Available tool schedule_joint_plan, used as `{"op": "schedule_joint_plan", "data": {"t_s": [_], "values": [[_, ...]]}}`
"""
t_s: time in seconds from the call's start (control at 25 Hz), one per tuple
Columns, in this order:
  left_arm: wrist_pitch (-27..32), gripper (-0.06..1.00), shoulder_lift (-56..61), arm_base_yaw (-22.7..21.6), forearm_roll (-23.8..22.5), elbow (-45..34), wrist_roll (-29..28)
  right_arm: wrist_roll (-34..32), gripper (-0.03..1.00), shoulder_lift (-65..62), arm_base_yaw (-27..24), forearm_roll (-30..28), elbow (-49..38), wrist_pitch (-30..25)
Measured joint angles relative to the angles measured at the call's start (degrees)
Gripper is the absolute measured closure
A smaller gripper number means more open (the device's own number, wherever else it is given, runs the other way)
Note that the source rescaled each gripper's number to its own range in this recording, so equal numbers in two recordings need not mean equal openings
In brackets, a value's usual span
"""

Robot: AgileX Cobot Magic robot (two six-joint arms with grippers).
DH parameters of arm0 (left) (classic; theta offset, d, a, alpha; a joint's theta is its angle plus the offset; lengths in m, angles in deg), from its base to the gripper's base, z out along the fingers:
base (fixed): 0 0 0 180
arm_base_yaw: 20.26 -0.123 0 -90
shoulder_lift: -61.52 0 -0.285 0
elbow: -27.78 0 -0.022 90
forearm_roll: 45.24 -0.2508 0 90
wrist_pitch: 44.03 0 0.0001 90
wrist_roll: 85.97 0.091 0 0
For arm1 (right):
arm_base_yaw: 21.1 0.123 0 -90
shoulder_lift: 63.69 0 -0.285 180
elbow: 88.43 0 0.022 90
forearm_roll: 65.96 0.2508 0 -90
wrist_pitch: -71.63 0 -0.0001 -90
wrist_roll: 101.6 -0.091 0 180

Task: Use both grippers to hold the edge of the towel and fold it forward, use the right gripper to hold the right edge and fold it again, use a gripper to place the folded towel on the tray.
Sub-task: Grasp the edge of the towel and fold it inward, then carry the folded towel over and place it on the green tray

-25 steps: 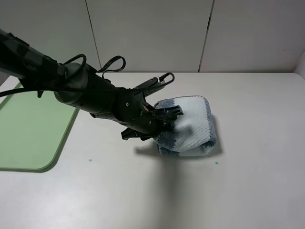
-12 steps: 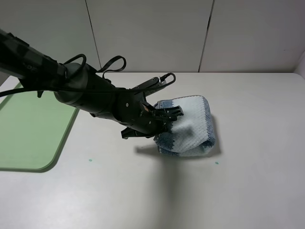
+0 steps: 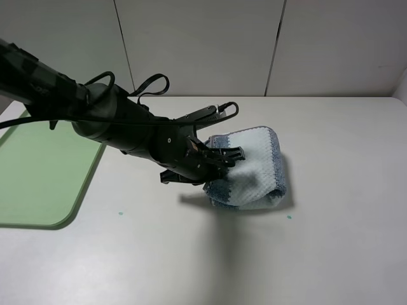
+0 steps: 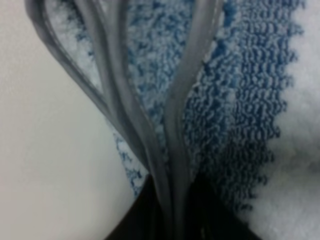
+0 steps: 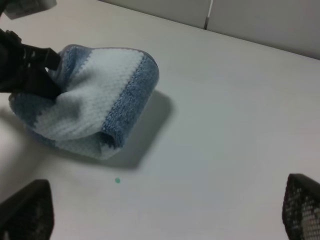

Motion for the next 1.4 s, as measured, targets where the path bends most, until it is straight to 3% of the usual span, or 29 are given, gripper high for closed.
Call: {"op": "schedule_joint_plan", "data": {"t_s": [0.24,0.88,1.4], "values": [[3.3,0.87,1.4,-1.4,-2.1,0.1,5.7,0.0,-0.03,0.0,0.0,0.0,0.0,0.0],[15.1,0.87,9.8,-10.6,-17.7,-0.1,6.4,0.0,-0.03,0.0,0.0,0.4,0.0,0.0],[22.9,0.87,16.2,-15.6,-26.0,-0.4,6.4,0.0,-0.03,0.0,0.0,0.5,0.0,0.0]]}}
